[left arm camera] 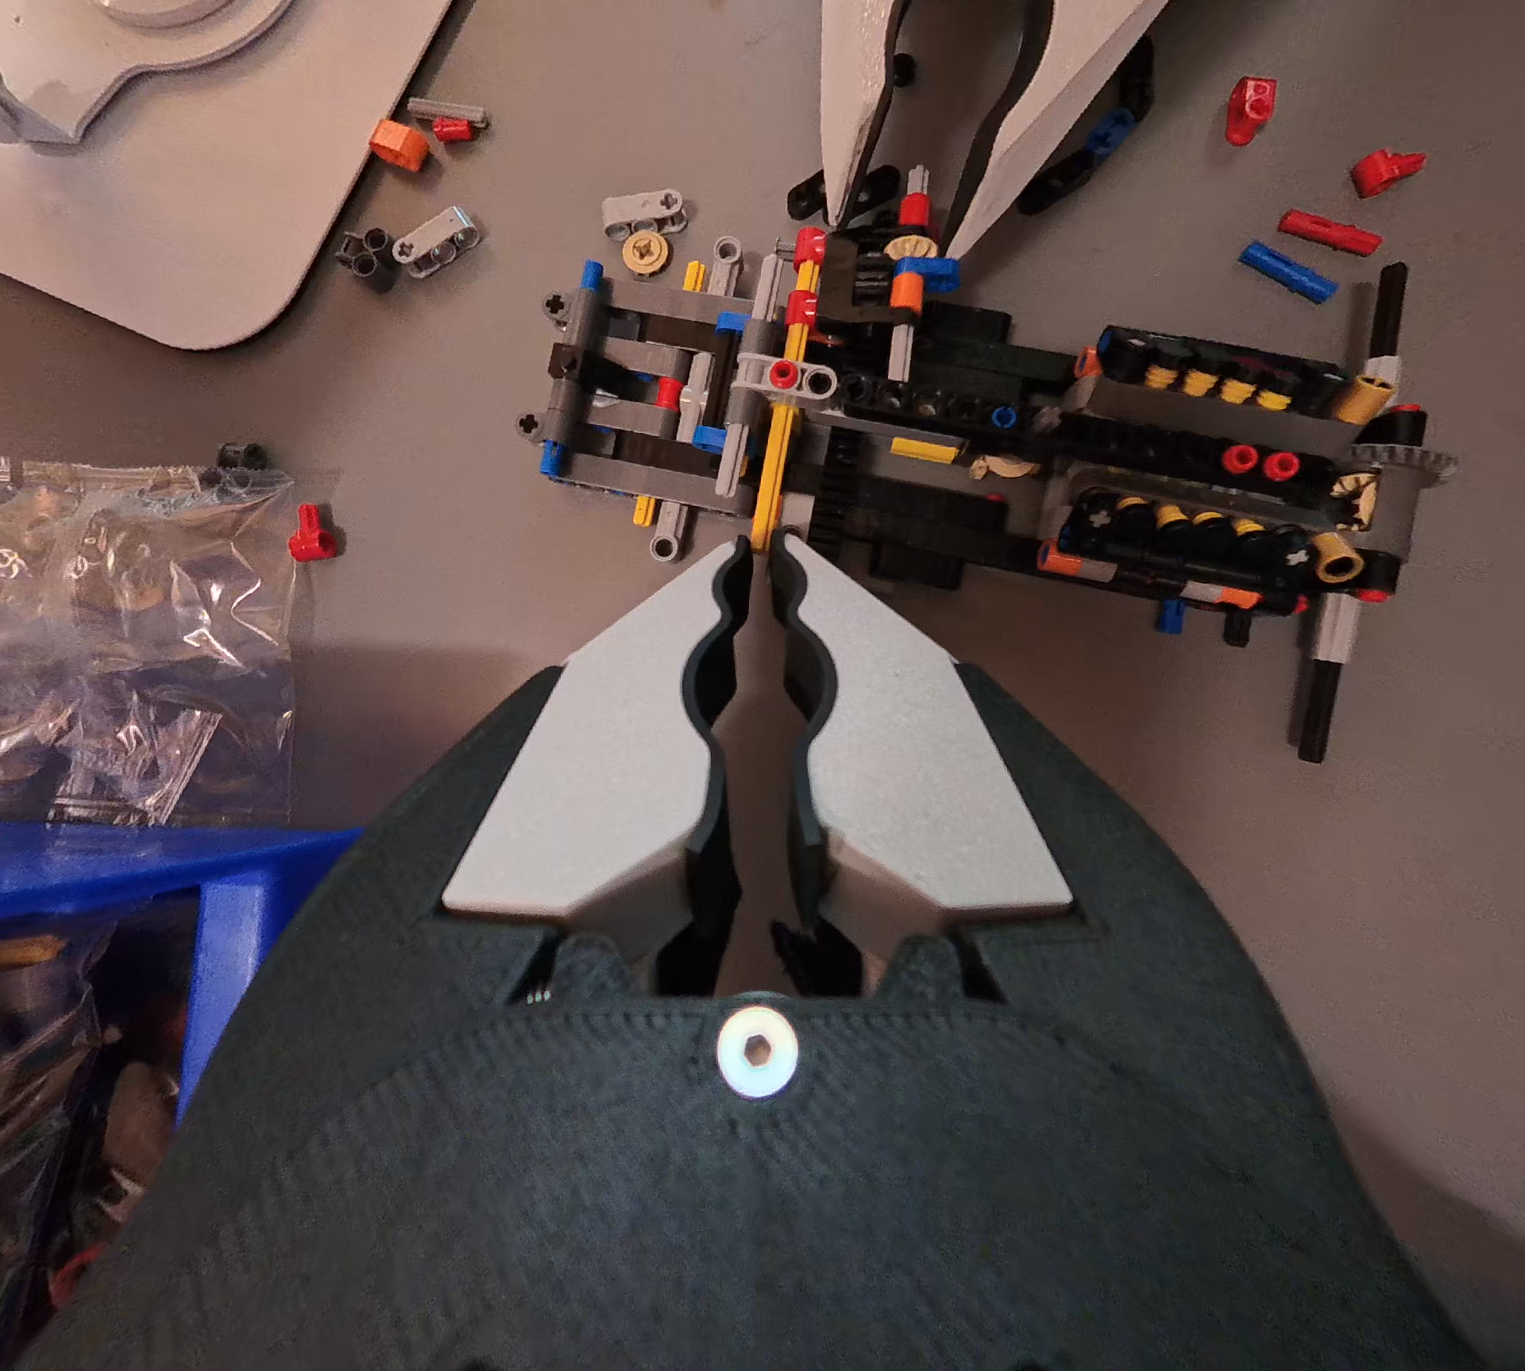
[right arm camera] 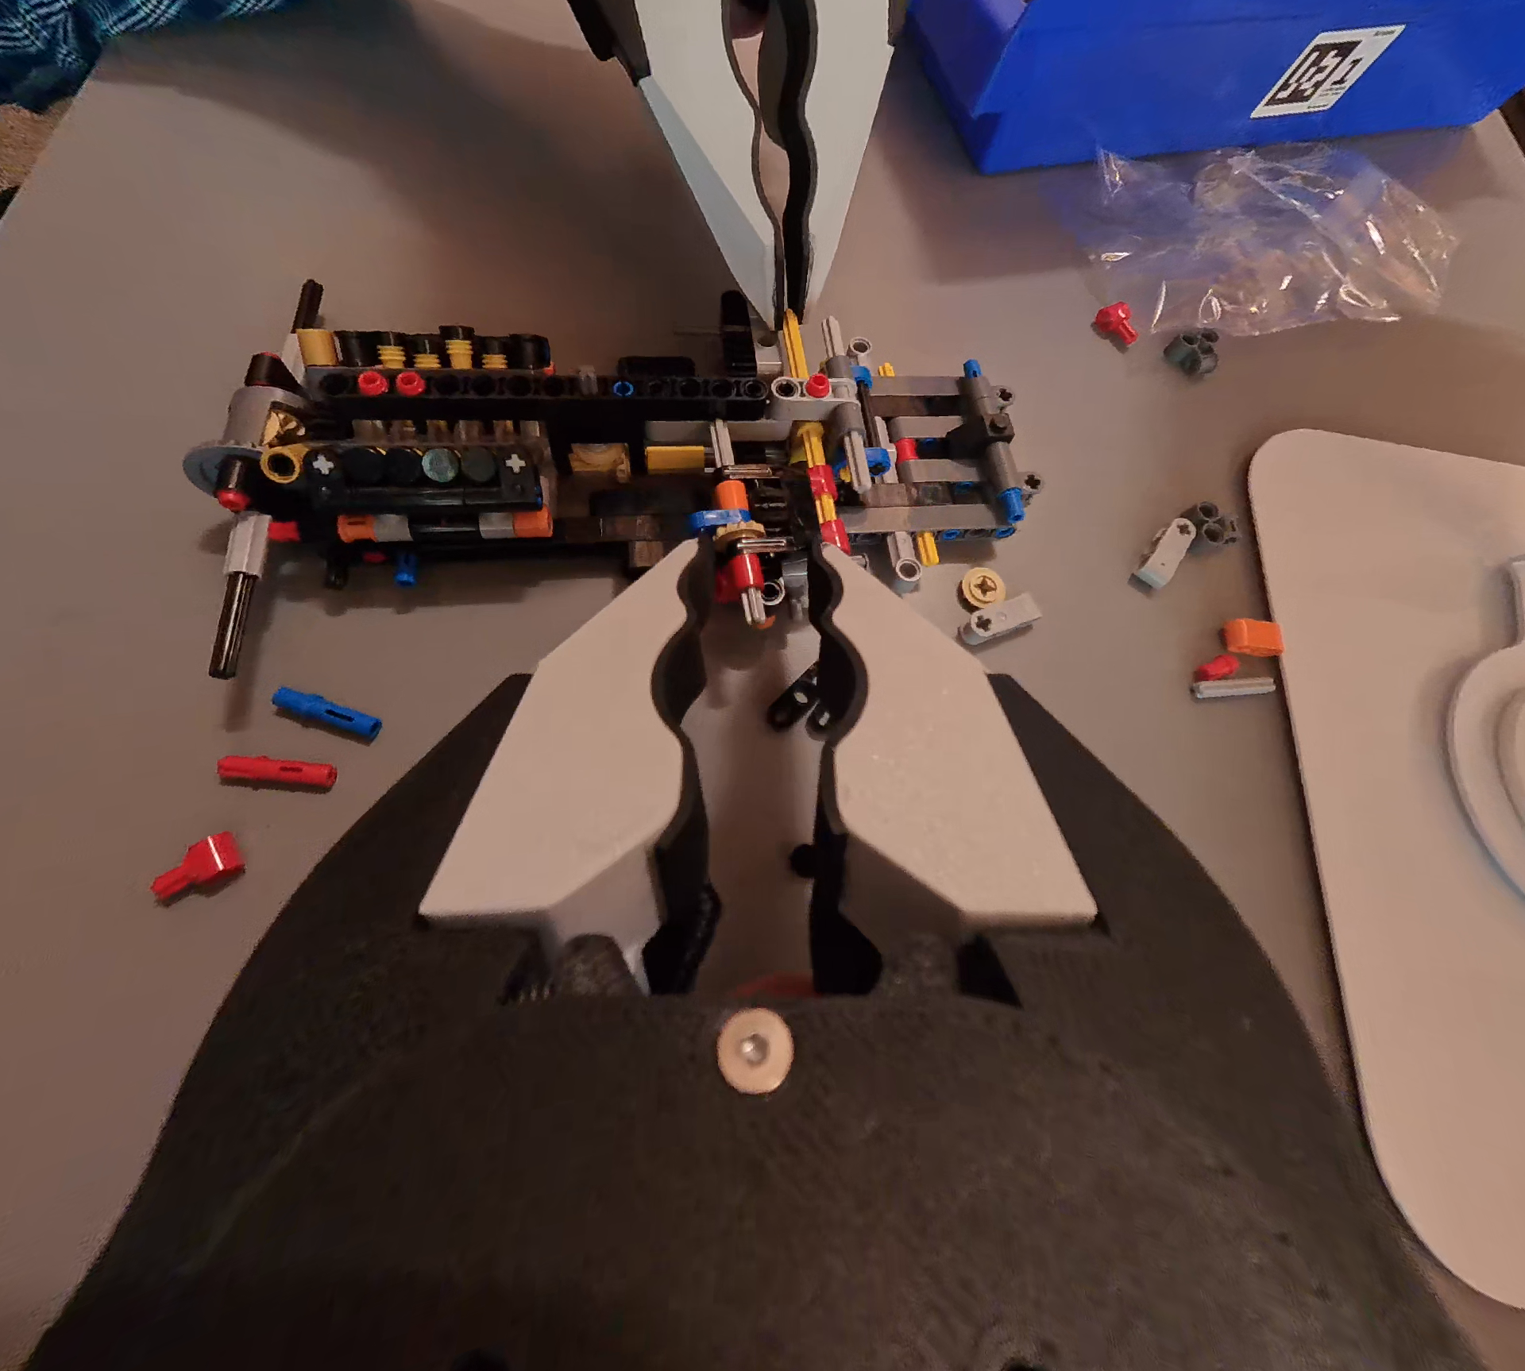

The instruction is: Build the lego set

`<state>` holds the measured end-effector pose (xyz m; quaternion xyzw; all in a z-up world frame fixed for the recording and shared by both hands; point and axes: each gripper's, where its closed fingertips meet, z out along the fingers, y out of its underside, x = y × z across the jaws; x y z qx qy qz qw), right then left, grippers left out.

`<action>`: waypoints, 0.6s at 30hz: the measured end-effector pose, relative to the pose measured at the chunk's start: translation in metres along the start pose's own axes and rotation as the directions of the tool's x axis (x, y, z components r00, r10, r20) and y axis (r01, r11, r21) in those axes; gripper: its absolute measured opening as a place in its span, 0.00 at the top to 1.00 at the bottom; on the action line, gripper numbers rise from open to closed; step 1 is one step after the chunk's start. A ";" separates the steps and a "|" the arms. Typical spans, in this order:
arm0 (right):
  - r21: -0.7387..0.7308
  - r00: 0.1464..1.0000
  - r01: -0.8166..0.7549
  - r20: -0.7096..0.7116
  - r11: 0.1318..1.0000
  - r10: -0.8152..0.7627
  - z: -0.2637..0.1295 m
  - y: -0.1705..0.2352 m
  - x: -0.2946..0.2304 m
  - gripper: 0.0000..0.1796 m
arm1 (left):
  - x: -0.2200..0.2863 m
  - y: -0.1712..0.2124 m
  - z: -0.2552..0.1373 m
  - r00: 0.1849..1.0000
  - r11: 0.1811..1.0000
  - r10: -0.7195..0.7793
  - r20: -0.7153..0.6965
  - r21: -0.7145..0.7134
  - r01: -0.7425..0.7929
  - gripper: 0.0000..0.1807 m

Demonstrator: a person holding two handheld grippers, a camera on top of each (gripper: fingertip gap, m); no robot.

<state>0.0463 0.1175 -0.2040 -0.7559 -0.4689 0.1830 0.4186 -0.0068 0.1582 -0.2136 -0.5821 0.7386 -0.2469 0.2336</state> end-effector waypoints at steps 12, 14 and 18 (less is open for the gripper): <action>0.000 1.000 -0.014 -0.021 1.000 0.014 0.002 -0.002 -0.001 0.89 | -0.001 0.001 0.000 1.000 1.000 -0.010 0.000 -0.001 0.010 0.99; 0.002 0.999 -0.028 -0.023 1.000 0.028 0.003 -0.002 -0.002 0.89 | -0.002 0.001 0.000 1.000 1.000 -0.010 0.005 -0.003 0.010 0.99; 0.001 0.999 -0.043 -0.033 0.999 0.043 0.003 -0.003 -0.002 0.89 | -0.002 0.001 -0.001 1.000 1.000 -0.010 0.008 -0.005 0.010 0.99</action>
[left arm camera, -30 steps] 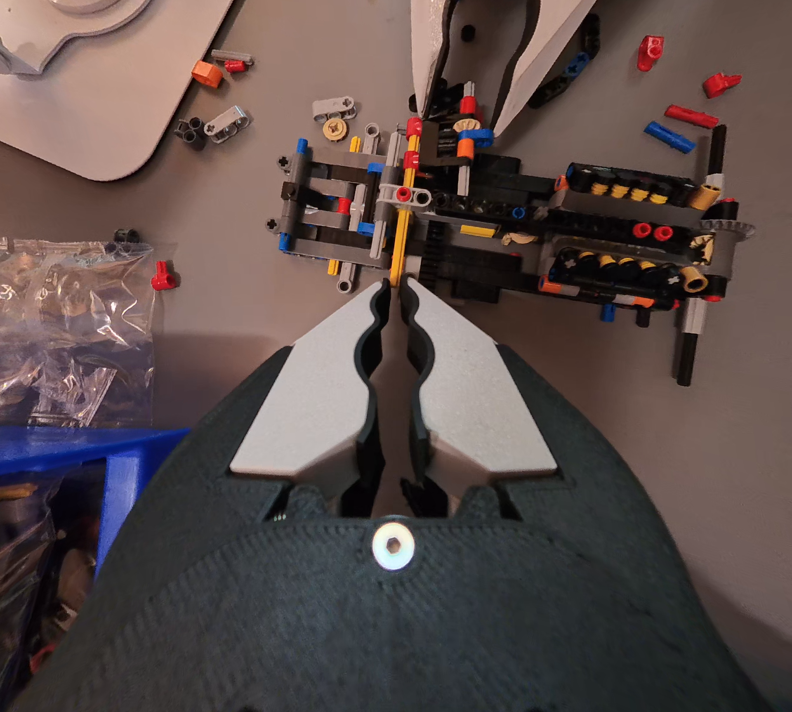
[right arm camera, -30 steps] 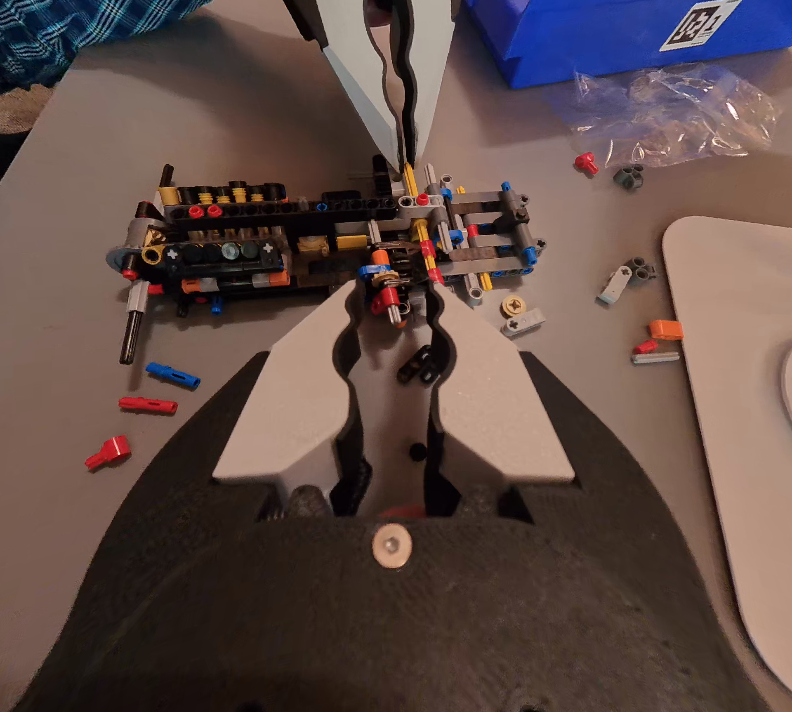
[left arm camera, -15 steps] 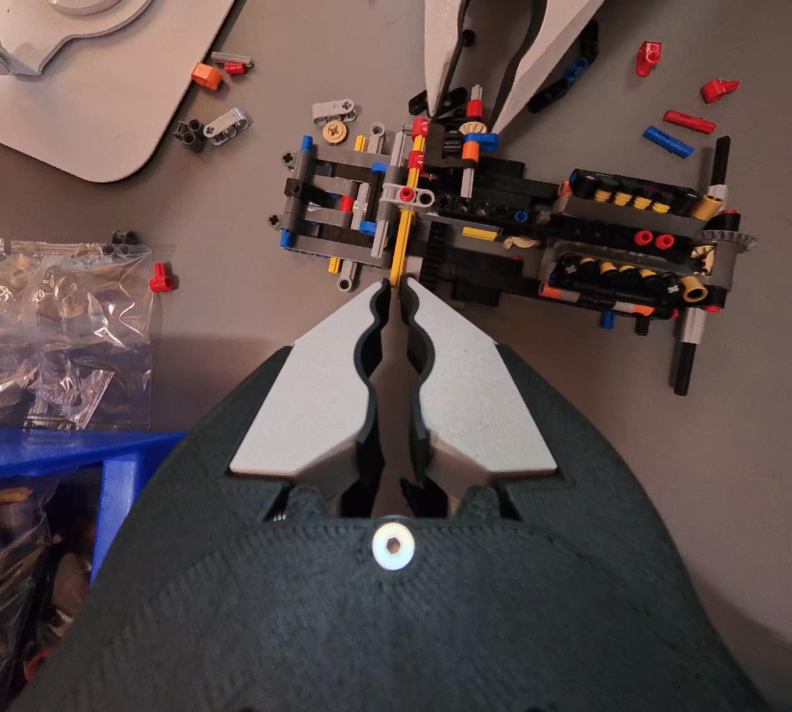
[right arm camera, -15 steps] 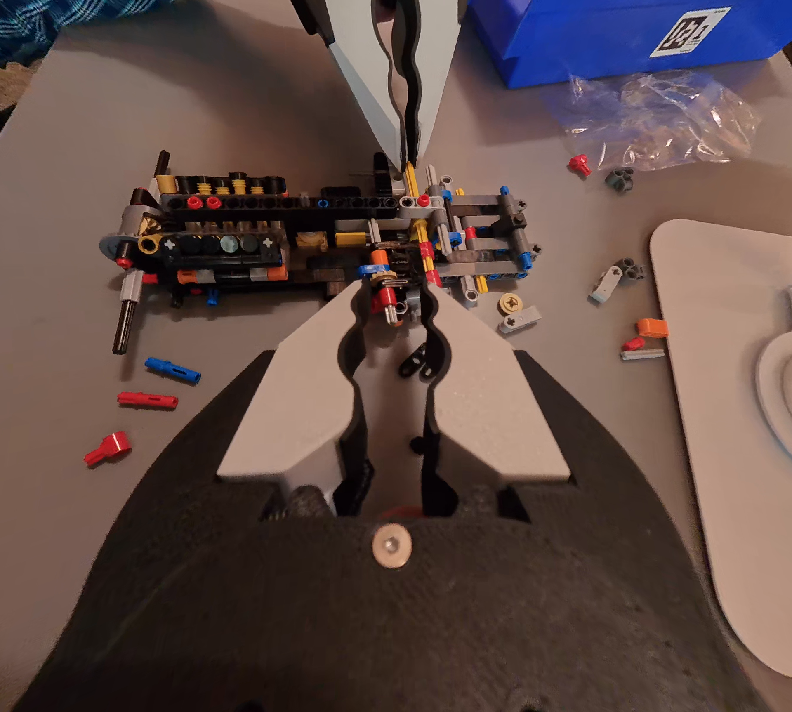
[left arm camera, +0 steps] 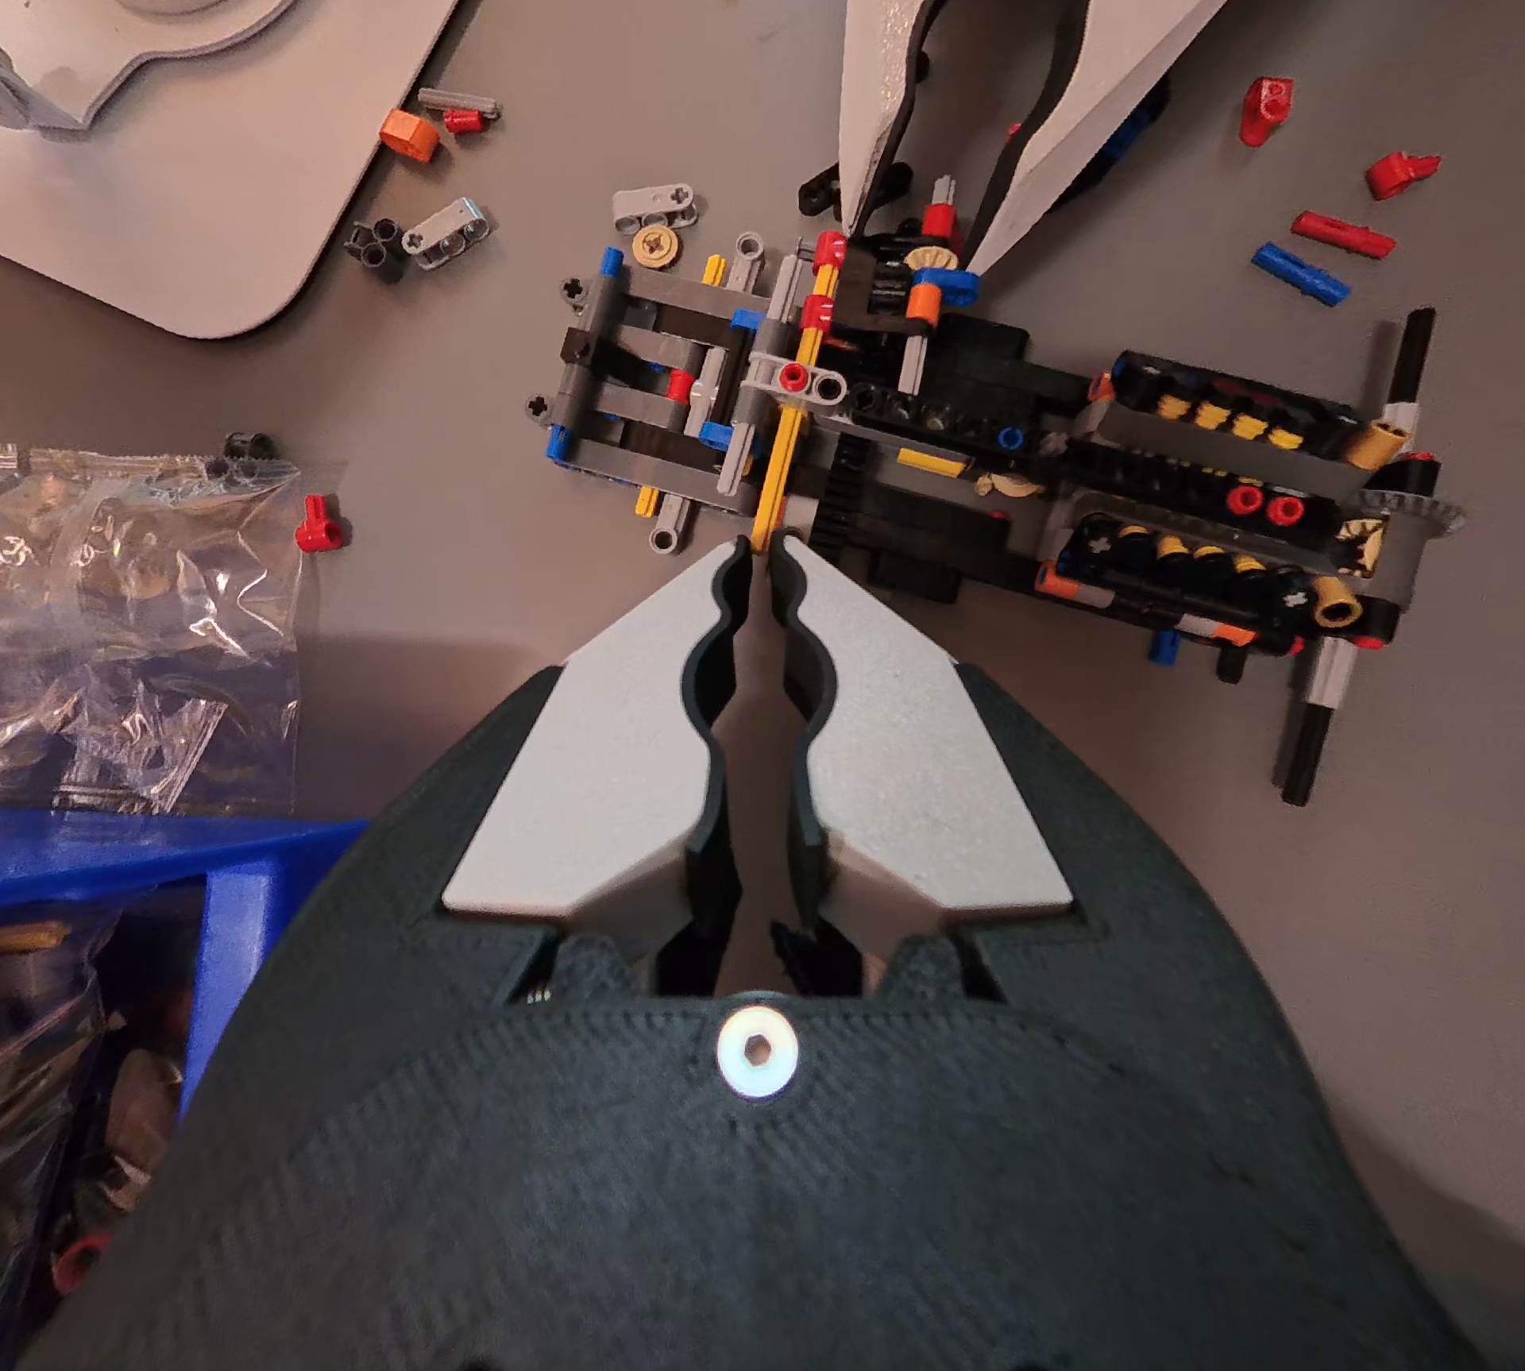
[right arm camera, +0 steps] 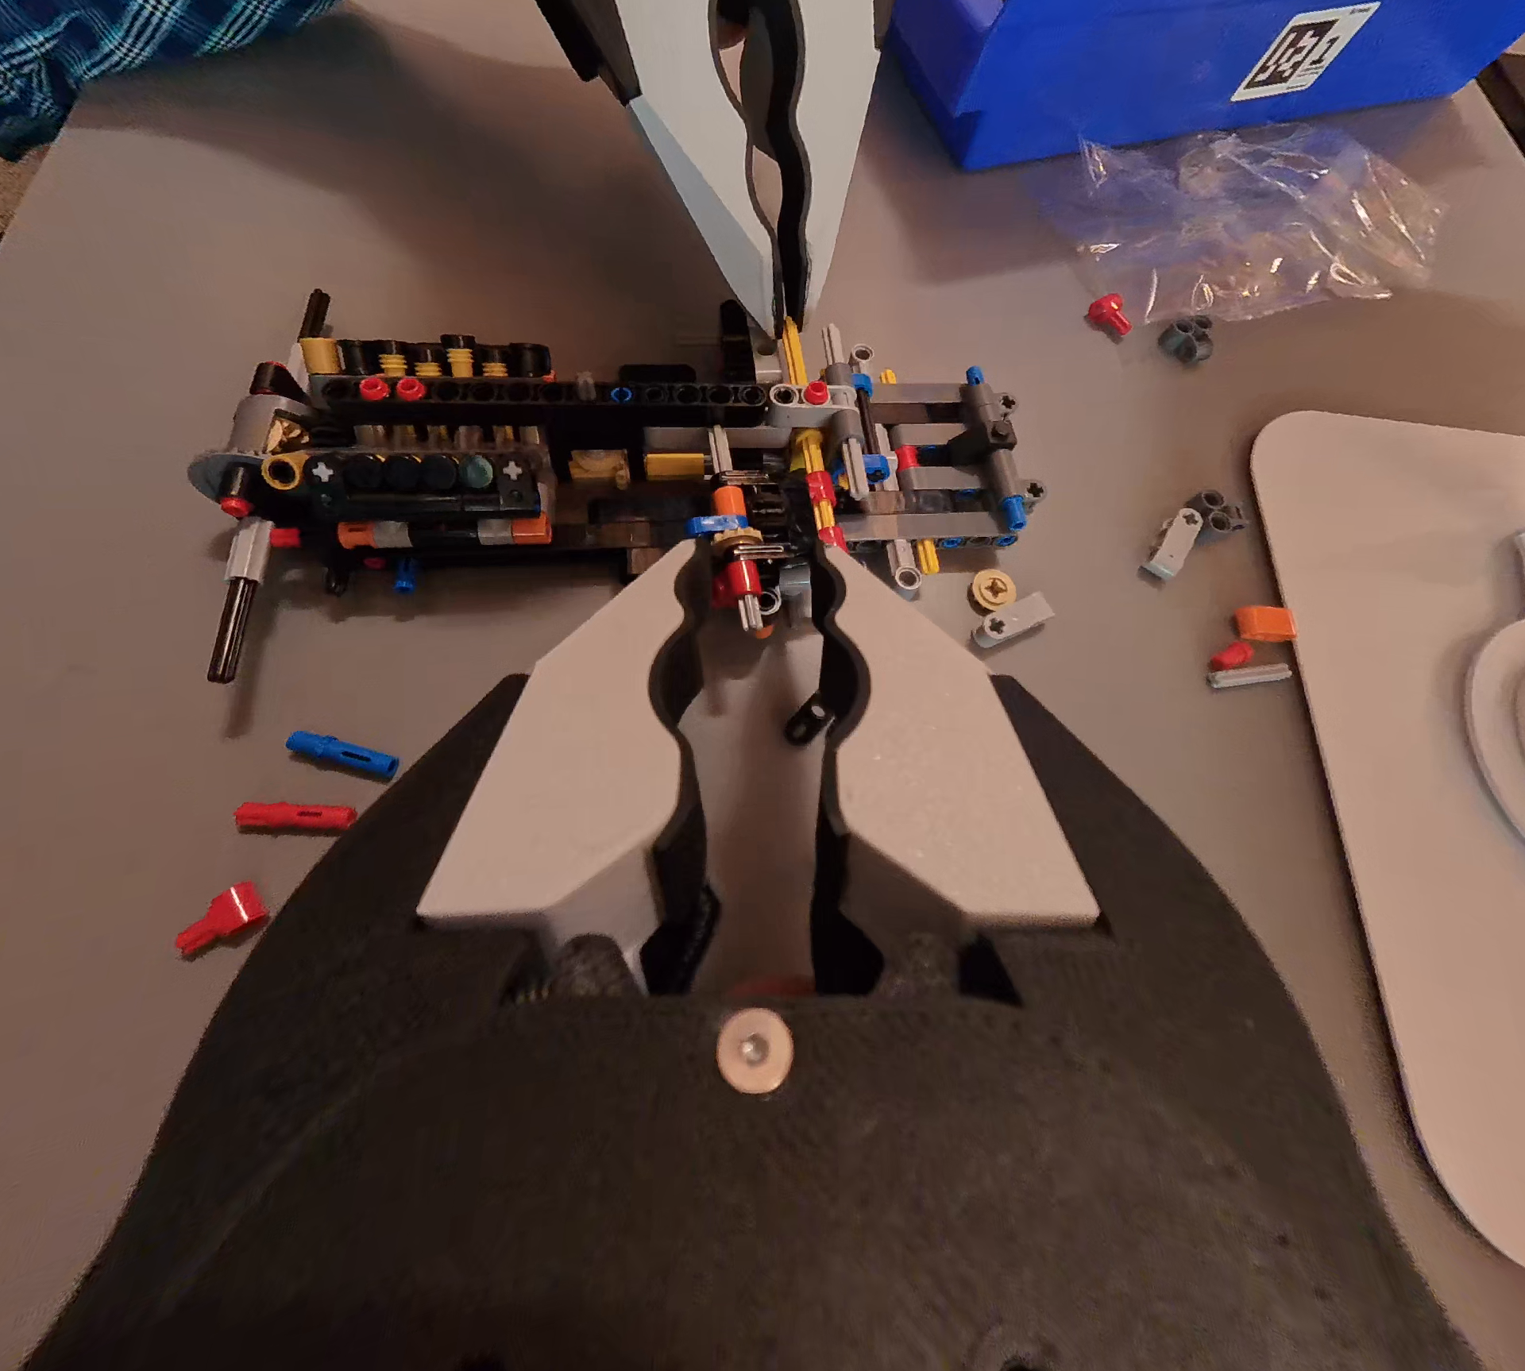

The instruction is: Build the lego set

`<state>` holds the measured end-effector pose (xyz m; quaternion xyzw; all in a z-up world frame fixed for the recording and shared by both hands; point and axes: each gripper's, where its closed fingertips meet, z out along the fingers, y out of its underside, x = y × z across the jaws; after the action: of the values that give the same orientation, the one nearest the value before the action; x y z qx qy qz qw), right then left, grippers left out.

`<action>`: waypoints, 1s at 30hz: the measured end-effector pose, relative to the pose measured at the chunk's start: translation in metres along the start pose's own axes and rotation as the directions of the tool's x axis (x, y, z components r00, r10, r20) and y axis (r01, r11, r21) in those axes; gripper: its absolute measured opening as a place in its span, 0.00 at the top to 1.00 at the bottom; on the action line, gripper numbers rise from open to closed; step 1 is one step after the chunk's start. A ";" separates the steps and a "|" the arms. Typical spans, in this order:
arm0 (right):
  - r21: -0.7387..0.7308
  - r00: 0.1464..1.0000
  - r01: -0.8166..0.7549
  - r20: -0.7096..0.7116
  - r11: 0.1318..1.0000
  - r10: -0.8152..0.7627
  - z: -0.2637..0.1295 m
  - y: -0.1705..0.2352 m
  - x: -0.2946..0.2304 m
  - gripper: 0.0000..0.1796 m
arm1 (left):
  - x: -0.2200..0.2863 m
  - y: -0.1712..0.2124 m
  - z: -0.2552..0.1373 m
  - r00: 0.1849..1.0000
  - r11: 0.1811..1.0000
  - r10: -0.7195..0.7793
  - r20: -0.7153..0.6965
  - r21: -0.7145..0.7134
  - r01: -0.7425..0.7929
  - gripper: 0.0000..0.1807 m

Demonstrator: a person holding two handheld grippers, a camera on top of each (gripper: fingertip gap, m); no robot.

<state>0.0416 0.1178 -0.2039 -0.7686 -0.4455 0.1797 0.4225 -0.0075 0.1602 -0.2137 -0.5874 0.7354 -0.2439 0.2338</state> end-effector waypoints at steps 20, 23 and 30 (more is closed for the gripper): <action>-0.069 0.993 -0.041 0.108 0.997 0.049 -0.004 0.012 -0.012 0.90 | 0.050 -0.037 -0.014 0.986 0.986 -0.166 0.011 0.021 0.165 0.84; -0.063 0.991 -0.052 0.121 0.997 0.060 -0.003 0.009 -0.018 0.91 | 0.055 -0.030 -0.001 0.971 0.971 -0.234 0.048 -0.029 0.236 0.79; -0.063 0.986 -0.082 0.141 0.995 0.090 0.004 0.003 -0.033 0.91 | 0.057 -0.009 0.008 0.928 0.925 -0.344 0.144 -0.118 0.361 0.82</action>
<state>0.0229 0.0909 -0.2121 -0.7840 -0.4461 0.2396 0.3592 -0.0072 0.1025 -0.2174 -0.7388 0.6178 -0.1931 0.1876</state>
